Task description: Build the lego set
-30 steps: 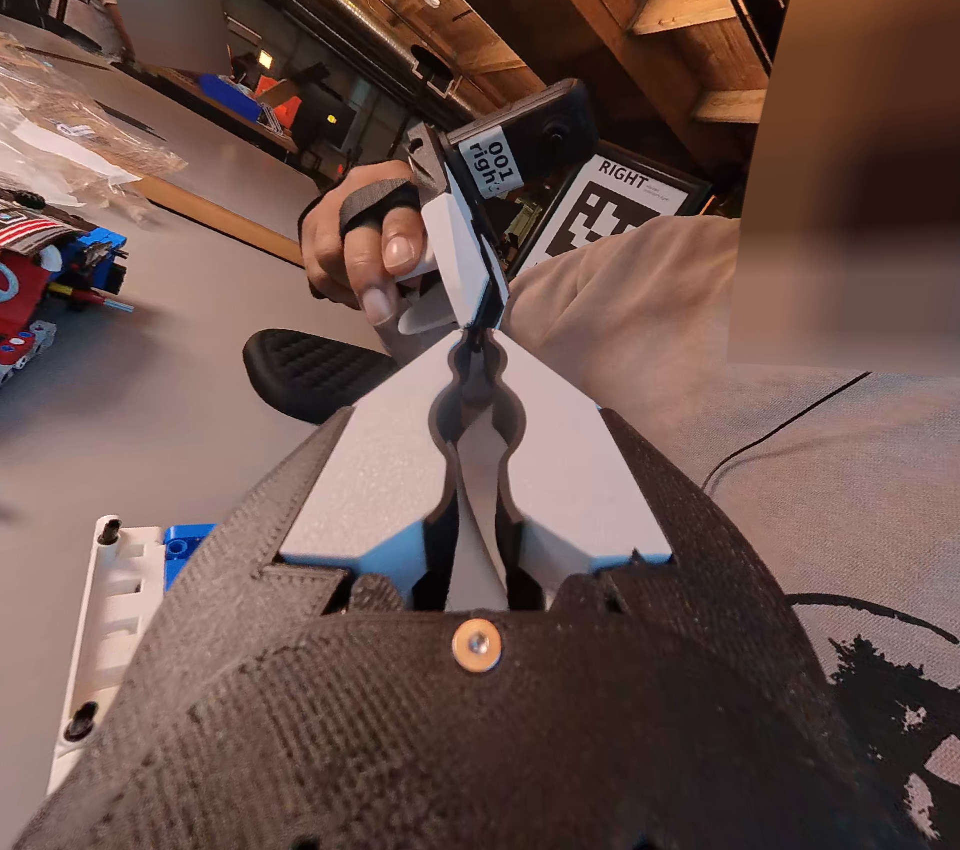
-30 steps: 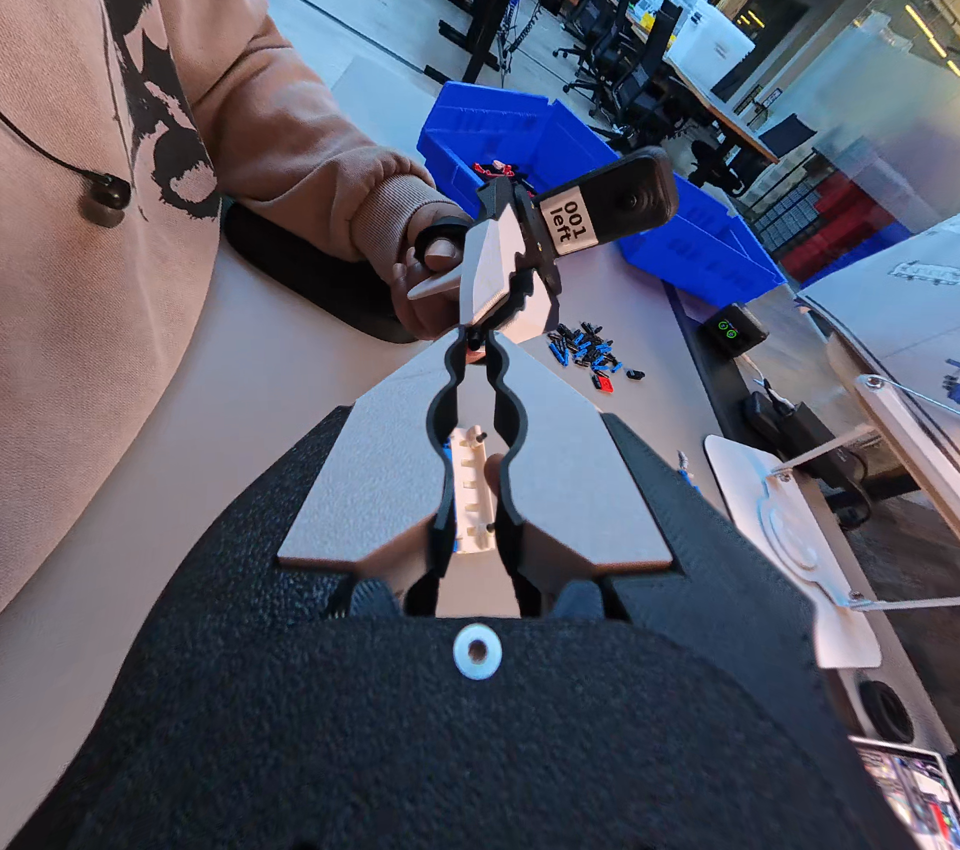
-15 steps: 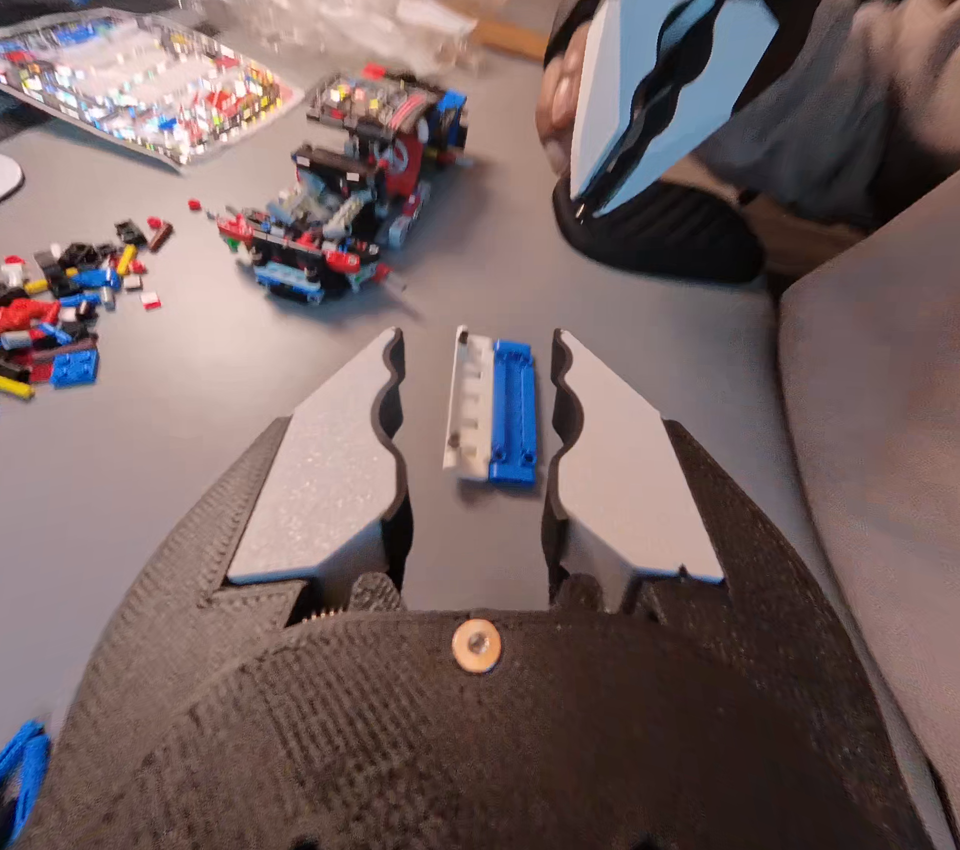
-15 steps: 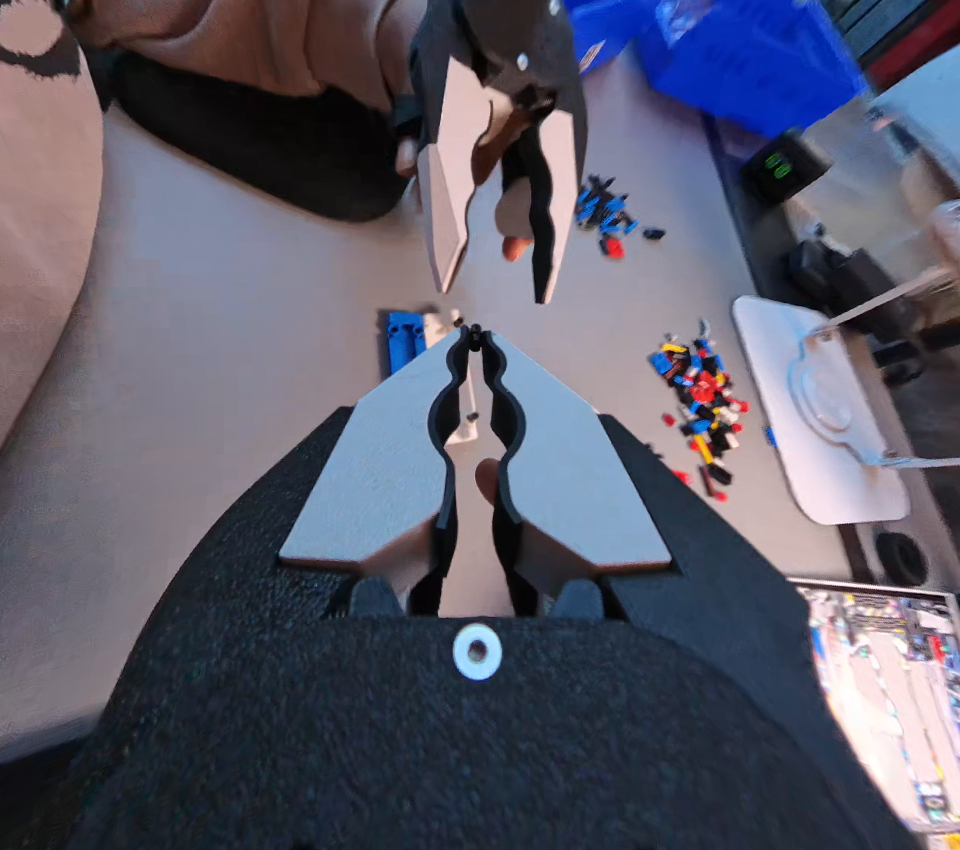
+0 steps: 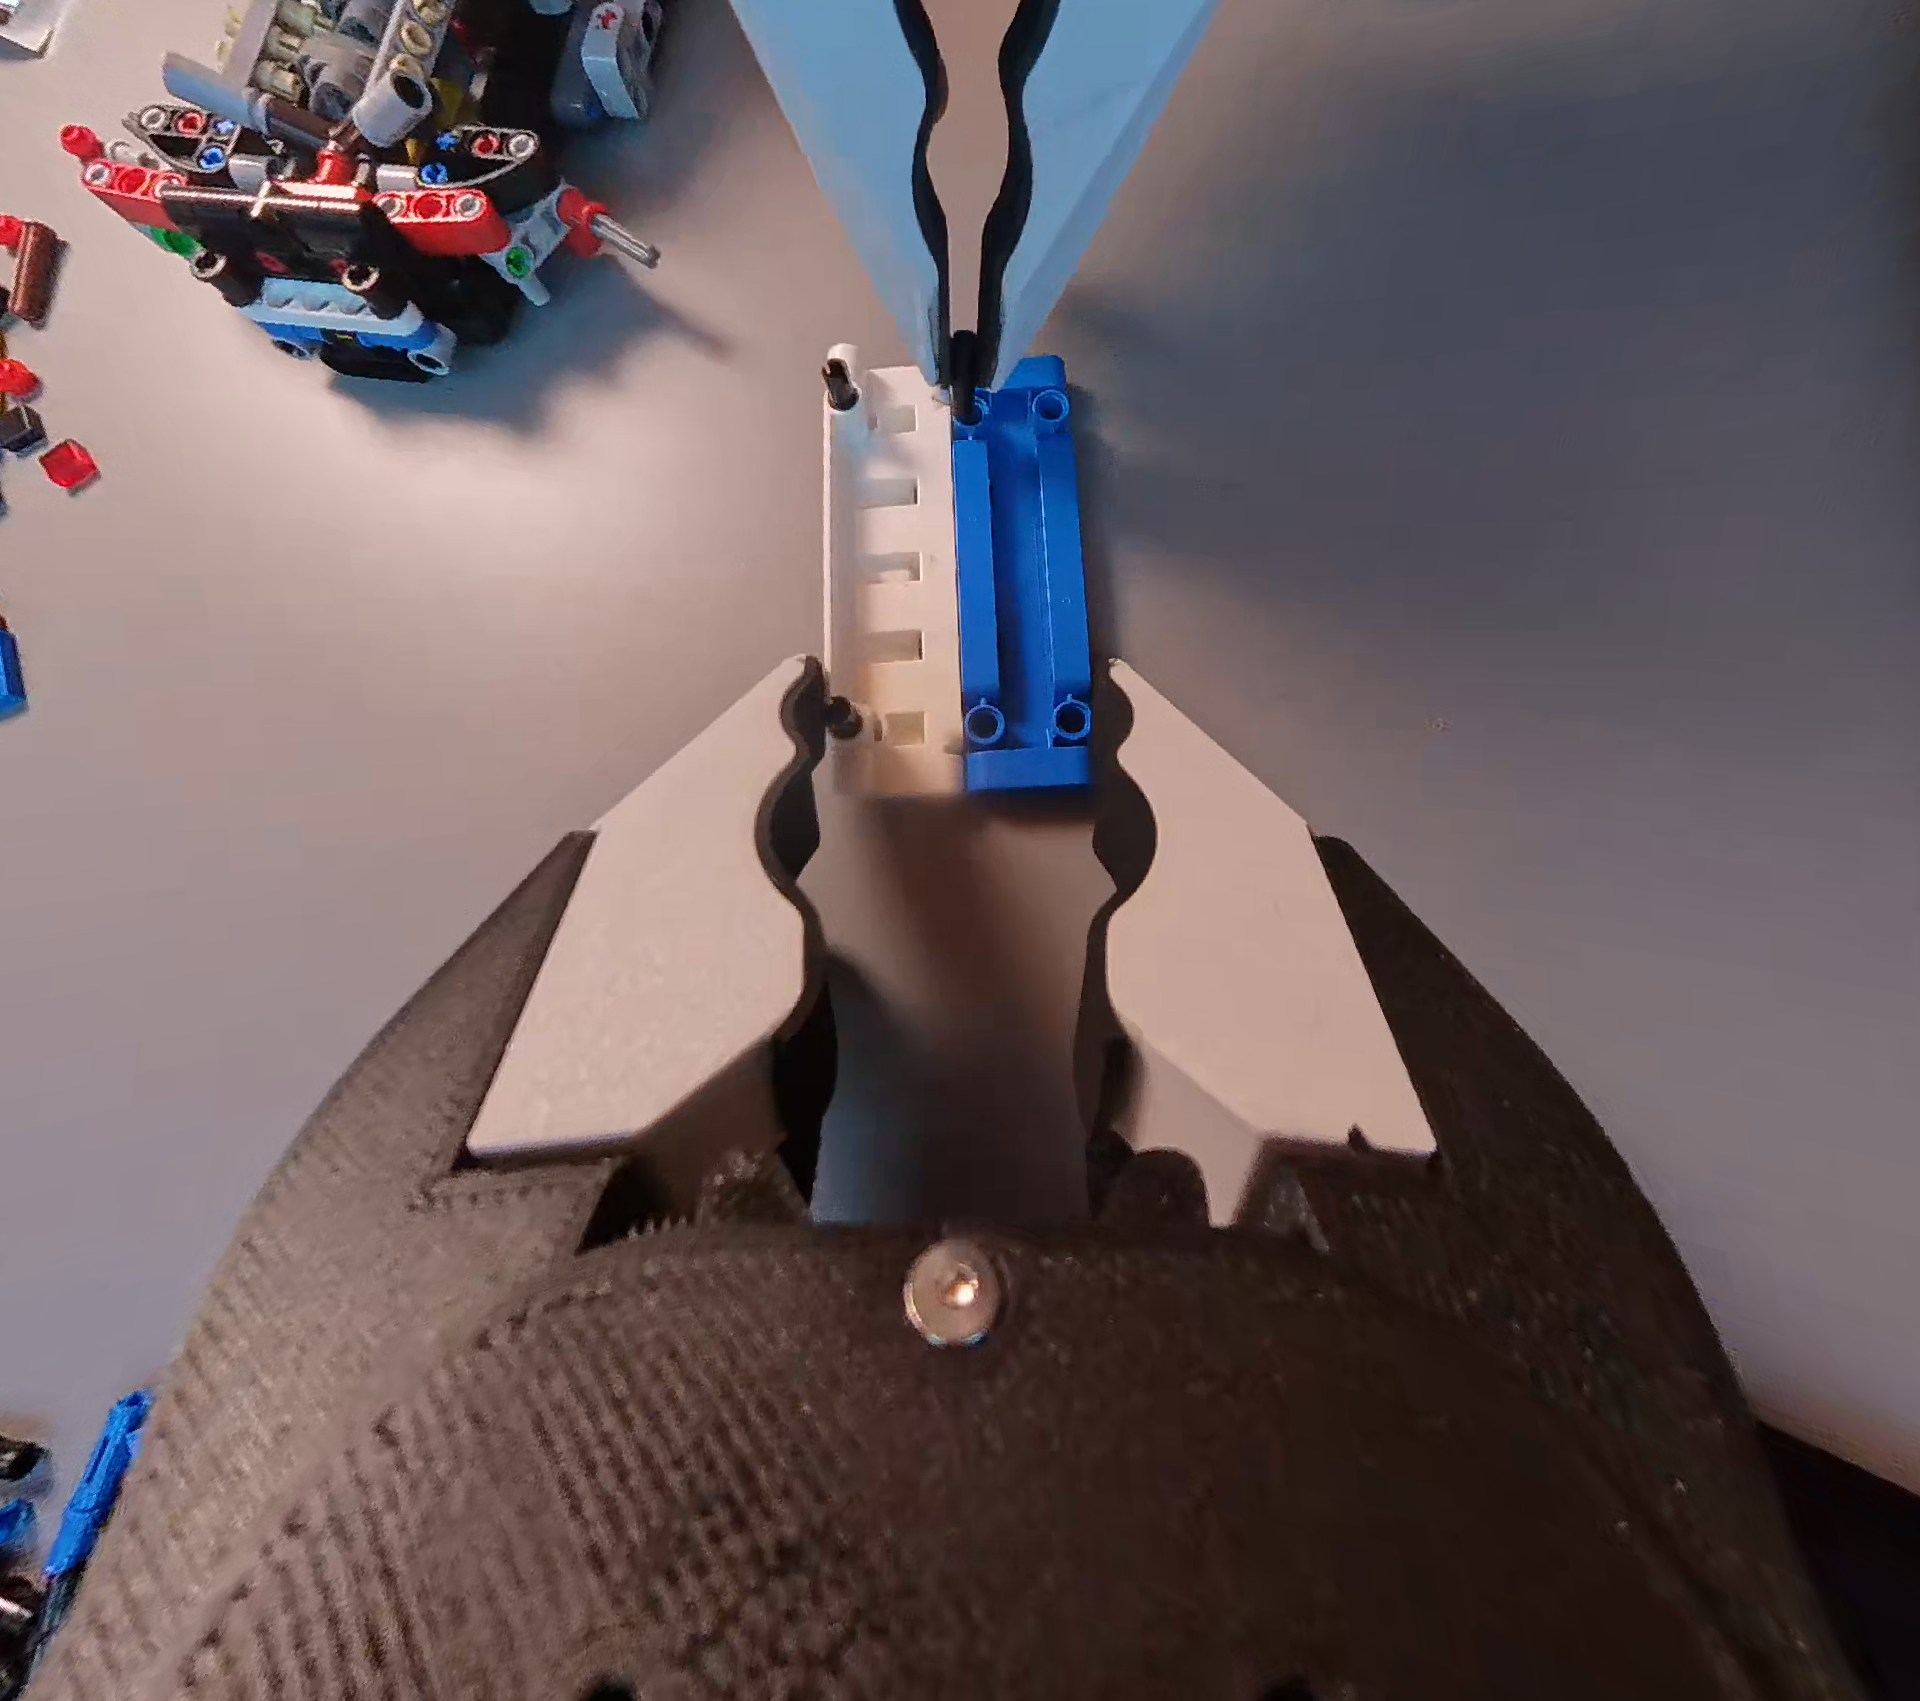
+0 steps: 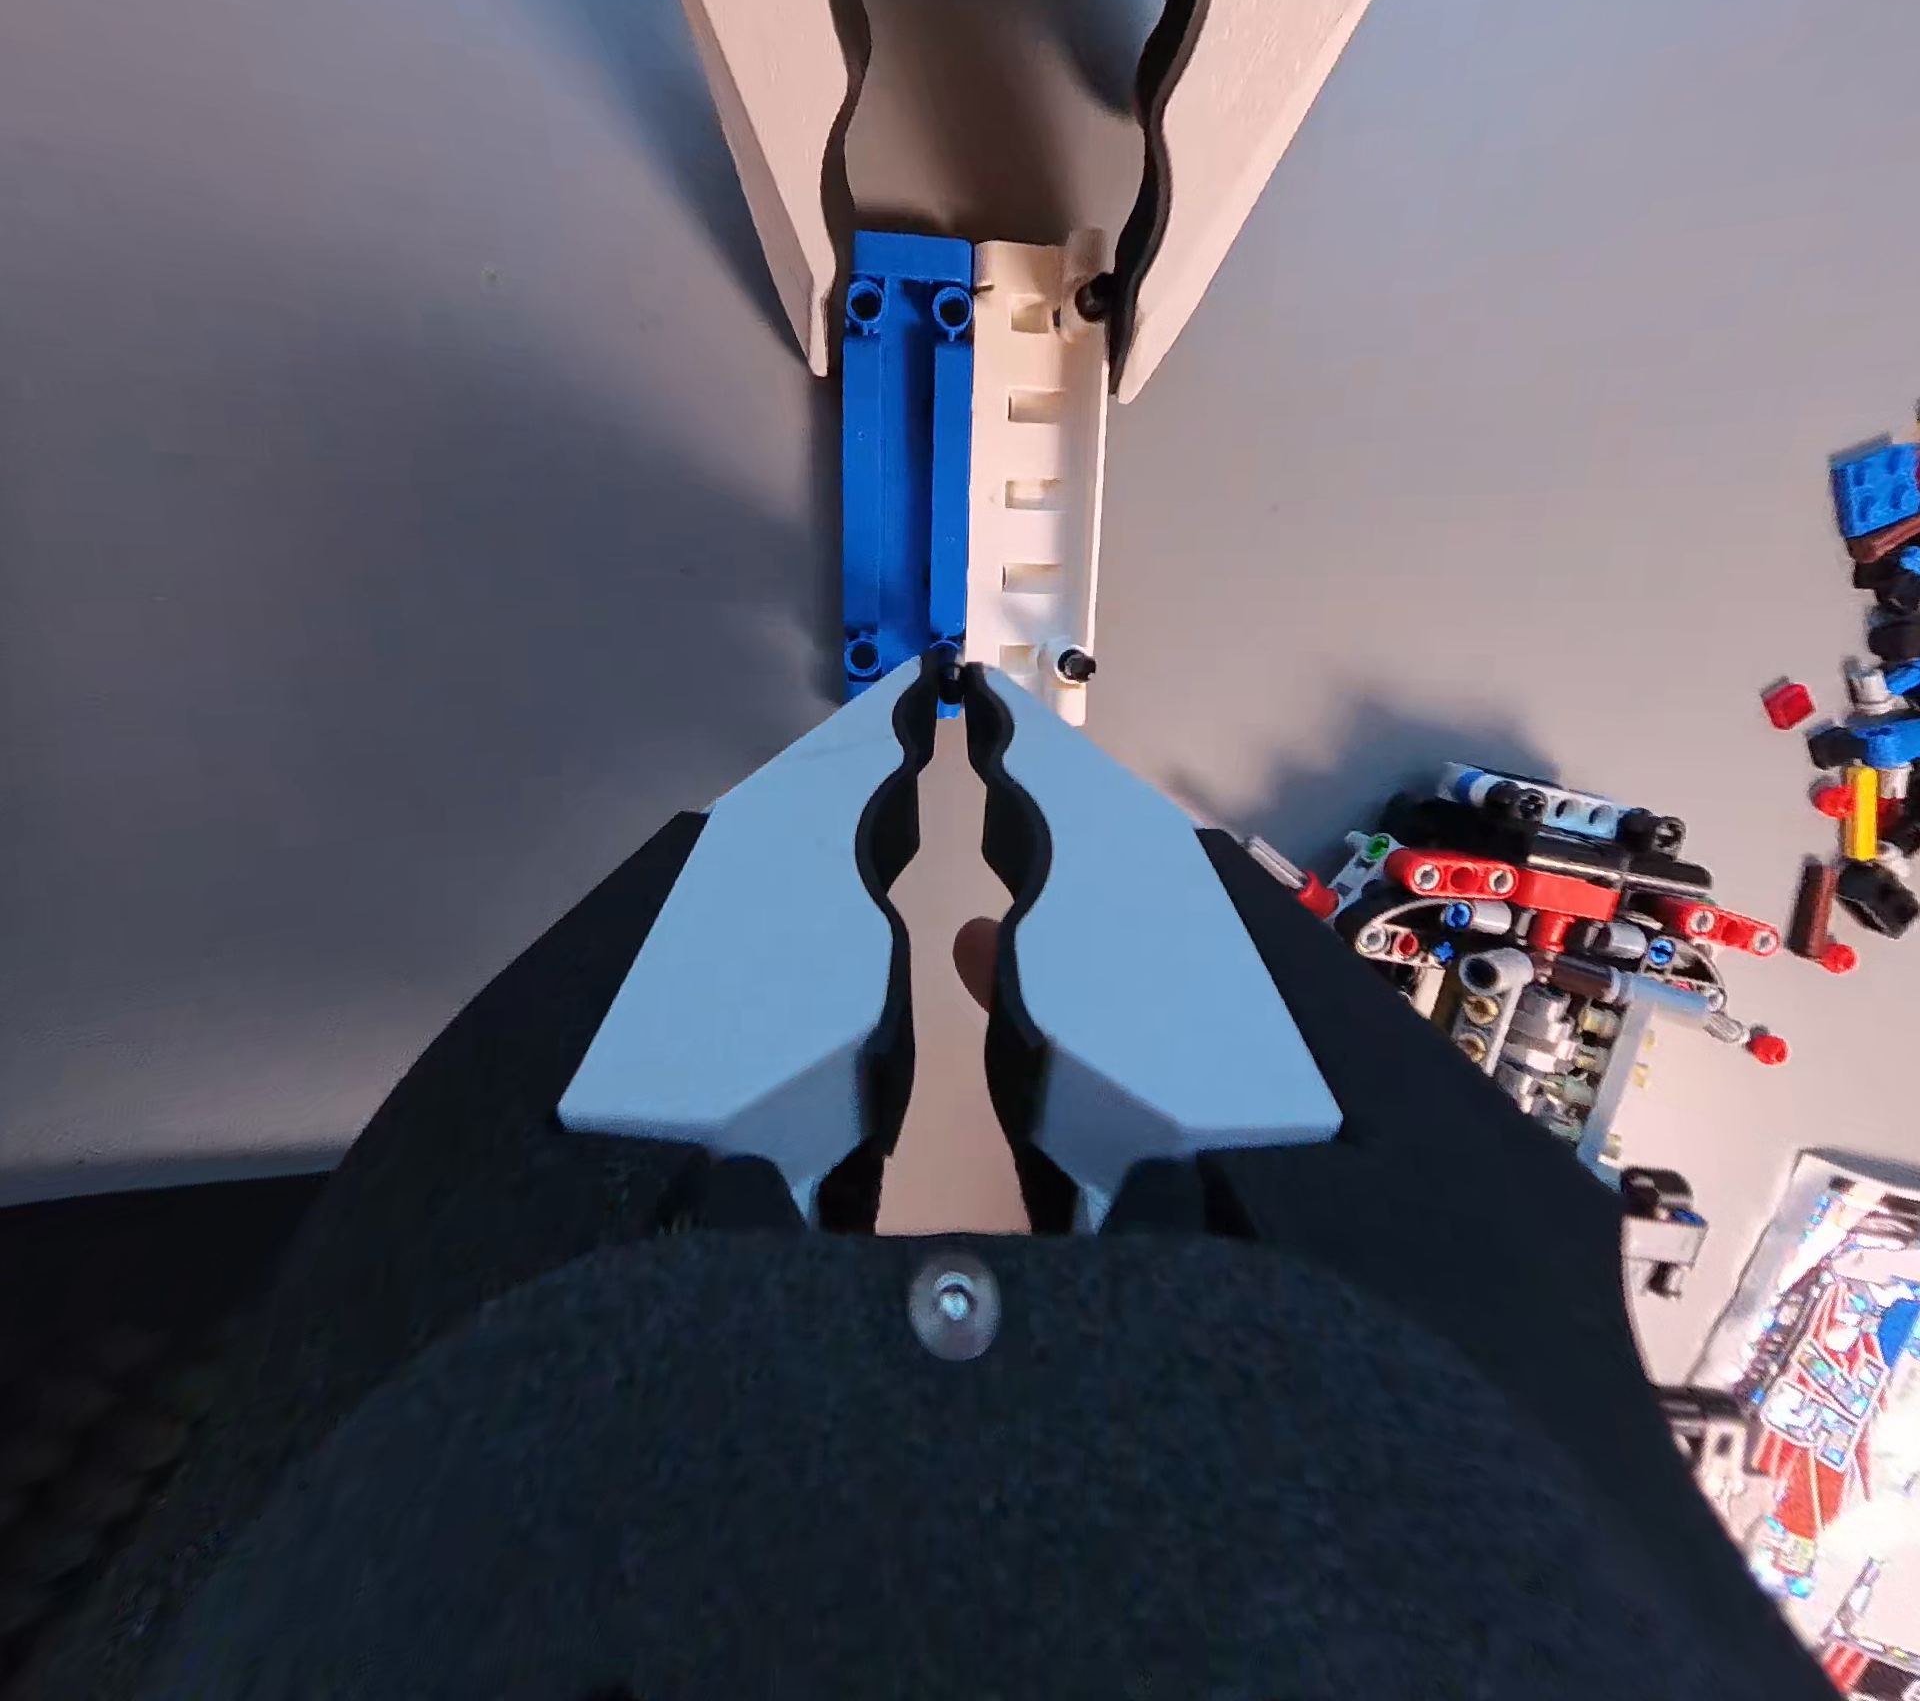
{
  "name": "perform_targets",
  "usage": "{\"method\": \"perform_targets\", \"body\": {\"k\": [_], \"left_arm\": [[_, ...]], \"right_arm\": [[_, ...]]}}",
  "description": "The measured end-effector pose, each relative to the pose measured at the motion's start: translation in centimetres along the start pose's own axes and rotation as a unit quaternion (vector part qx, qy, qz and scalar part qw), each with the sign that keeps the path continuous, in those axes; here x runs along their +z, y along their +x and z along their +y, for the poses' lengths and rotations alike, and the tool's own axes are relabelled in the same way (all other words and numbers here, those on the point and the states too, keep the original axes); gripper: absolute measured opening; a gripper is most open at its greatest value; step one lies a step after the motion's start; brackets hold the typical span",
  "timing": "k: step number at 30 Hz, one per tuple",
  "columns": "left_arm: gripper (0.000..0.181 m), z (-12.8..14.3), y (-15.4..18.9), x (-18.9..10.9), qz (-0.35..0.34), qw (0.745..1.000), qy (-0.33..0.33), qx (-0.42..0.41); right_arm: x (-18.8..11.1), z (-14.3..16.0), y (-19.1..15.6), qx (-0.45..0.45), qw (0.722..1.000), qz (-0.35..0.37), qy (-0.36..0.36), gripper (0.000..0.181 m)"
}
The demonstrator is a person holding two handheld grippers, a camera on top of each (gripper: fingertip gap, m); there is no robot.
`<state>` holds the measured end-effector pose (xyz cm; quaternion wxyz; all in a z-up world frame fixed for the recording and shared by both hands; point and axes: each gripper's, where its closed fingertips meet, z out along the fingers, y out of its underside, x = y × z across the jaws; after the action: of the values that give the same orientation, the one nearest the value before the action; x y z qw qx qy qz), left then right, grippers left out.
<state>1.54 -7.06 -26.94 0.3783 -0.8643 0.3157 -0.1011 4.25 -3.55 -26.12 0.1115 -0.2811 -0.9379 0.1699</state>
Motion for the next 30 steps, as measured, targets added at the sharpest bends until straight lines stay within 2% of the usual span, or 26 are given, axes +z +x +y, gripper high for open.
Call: {"method": "perform_targets", "body": {"k": [14,24,30], "left_arm": [[0.049,-0.01,0.0,0.03,0.003,1.0,0.007,-0.002],[0.049,-0.05,0.12,0.05,0.012,1.0,0.015,0.003],[0.049,0.0,0.06,-0.01,0.013,1.0,0.014,-0.003]], "right_arm": [[0.23,0.18,-0.16,-0.063,0.991,-0.037,-0.11,0.003],[0.83,-0.16,-0.64,-0.108,0.983,-0.052,-0.142,0.002],[0.81,-0.23,-0.72,-0.072,0.99,-0.07,-0.102,0.002]]}}
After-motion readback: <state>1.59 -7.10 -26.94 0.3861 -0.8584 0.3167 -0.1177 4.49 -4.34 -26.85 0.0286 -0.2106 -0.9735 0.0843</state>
